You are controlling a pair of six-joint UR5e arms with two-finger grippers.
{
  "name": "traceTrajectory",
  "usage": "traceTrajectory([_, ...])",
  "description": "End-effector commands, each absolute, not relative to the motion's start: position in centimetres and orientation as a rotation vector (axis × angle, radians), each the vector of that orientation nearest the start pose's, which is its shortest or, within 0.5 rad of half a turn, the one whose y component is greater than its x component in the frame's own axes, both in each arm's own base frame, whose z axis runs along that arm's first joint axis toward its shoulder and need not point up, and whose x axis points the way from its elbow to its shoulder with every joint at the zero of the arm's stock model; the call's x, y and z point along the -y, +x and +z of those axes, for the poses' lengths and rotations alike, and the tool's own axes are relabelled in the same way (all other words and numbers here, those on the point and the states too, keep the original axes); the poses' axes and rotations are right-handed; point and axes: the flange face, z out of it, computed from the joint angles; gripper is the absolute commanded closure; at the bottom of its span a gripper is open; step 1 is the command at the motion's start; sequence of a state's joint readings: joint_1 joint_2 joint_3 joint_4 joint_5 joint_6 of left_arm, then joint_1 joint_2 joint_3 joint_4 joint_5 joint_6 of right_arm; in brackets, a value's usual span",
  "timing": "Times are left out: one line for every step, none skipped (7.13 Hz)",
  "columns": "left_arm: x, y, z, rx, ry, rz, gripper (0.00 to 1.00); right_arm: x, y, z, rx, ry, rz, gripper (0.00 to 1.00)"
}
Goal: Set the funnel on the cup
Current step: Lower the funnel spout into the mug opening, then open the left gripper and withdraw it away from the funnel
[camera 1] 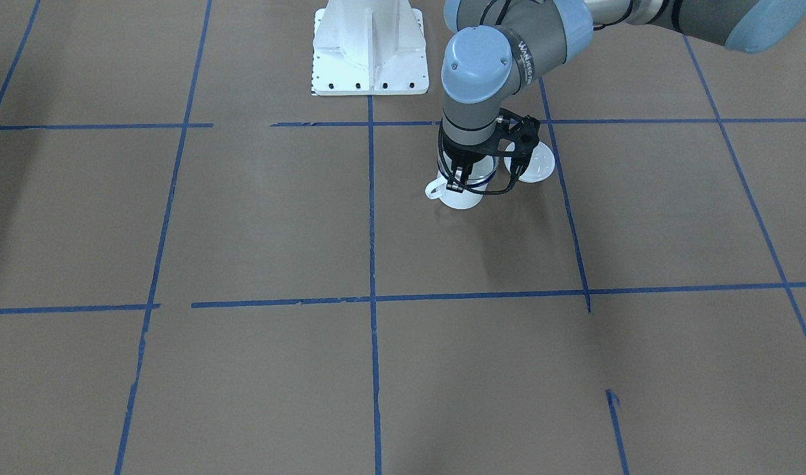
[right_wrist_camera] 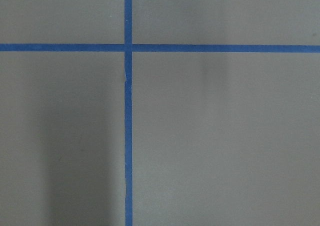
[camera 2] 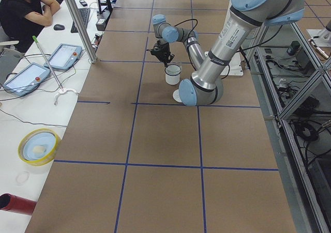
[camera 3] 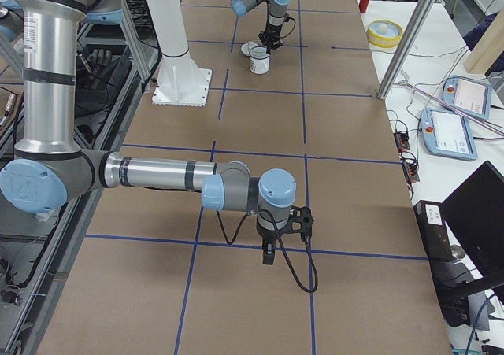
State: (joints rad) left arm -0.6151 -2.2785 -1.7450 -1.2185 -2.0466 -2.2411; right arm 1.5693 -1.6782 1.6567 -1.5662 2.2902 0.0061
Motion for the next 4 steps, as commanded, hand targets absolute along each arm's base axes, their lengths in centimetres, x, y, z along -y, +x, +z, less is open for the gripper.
traceTrajectory([44.8, 48.1, 20.6, -0.549, -0.494, -1.087, 0.0, 44.5, 6.7, 67.0, 0.719, -0.019, 0.01, 0.0])
traceTrajectory([45.7, 45.8, 19.9, -0.593, -0.447, -1.005, 0.0, 44.5, 6.7, 67.0, 0.719, -0.019, 0.01, 0.0])
traceTrajectory([48.7, 41.4, 19.1, -0.664, -0.36, -0.906, 0.0, 44.5, 6.7, 67.0, 0.719, -0.019, 0.01, 0.0])
traceTrajectory([50.8, 36.5, 20.2, -0.706, -0.279, -0.801, 0.0, 44.5, 6.7, 67.0, 0.719, -0.019, 0.01, 0.0])
